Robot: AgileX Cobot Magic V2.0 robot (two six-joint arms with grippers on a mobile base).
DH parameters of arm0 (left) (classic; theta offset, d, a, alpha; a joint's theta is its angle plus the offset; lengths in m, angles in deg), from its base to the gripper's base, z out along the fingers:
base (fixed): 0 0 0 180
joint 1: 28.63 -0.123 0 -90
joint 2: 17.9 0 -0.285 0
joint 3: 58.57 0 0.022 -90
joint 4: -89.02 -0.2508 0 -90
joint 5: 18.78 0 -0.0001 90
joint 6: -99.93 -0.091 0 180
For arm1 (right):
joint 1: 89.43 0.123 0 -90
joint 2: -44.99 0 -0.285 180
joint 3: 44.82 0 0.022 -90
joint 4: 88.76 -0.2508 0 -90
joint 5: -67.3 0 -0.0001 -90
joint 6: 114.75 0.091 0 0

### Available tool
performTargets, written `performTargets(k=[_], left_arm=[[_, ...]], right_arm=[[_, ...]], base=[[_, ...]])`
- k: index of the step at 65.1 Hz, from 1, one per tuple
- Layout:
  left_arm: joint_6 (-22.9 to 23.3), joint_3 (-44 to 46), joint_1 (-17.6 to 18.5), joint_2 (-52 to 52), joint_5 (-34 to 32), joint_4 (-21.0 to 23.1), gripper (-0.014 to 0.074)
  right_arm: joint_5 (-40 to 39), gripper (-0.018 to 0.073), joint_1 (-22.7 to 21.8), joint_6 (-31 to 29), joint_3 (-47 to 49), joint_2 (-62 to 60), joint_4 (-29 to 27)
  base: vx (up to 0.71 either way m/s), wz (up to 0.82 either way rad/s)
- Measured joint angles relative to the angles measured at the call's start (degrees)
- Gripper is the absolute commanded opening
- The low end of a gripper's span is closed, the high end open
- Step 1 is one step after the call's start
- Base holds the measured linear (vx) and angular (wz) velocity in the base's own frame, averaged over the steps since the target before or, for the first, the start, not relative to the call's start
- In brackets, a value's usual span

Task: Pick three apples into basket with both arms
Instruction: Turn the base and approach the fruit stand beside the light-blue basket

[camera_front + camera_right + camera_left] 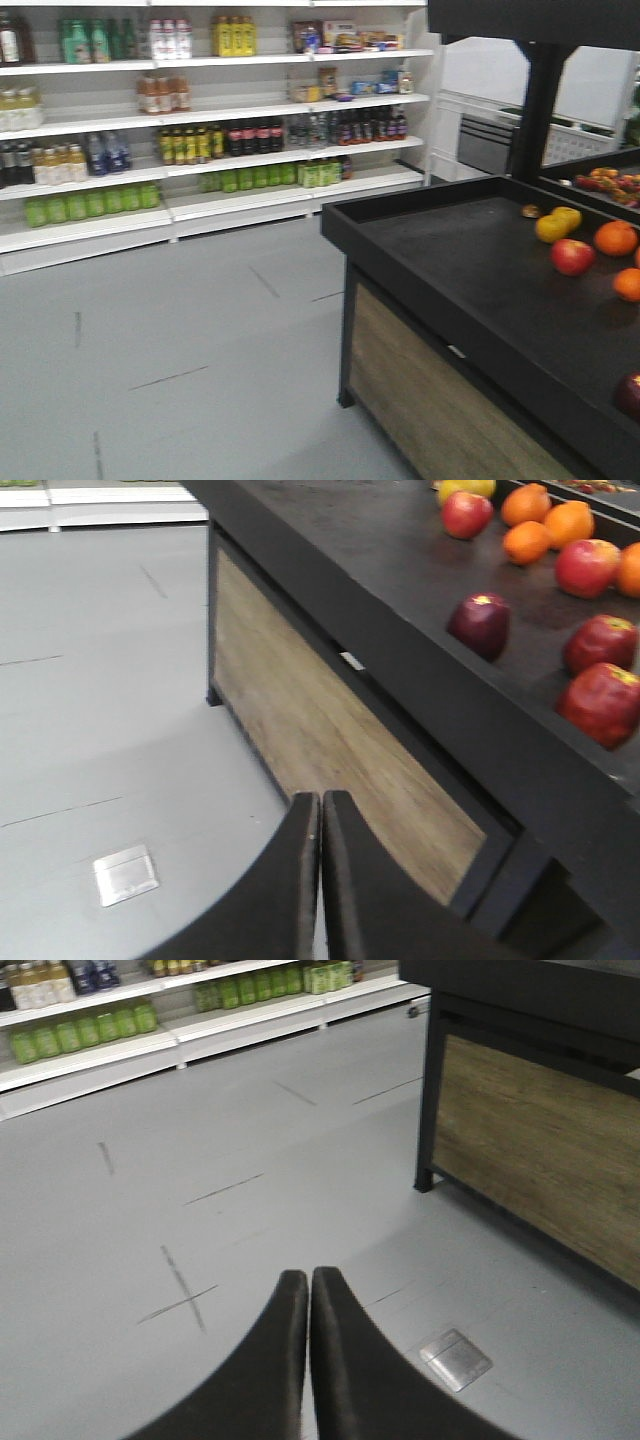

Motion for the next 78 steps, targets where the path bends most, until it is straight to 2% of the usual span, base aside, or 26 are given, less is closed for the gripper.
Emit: performTargets(k=[78], left_arm=[[0.0, 0.0, 0.0, 0.0, 0.0, 0.0, -0.0008]], right_arm=[[0.0, -0.0005, 0.0, 0.0, 0.0, 0.0, 0.0]], base=[[0.15, -0.46]])
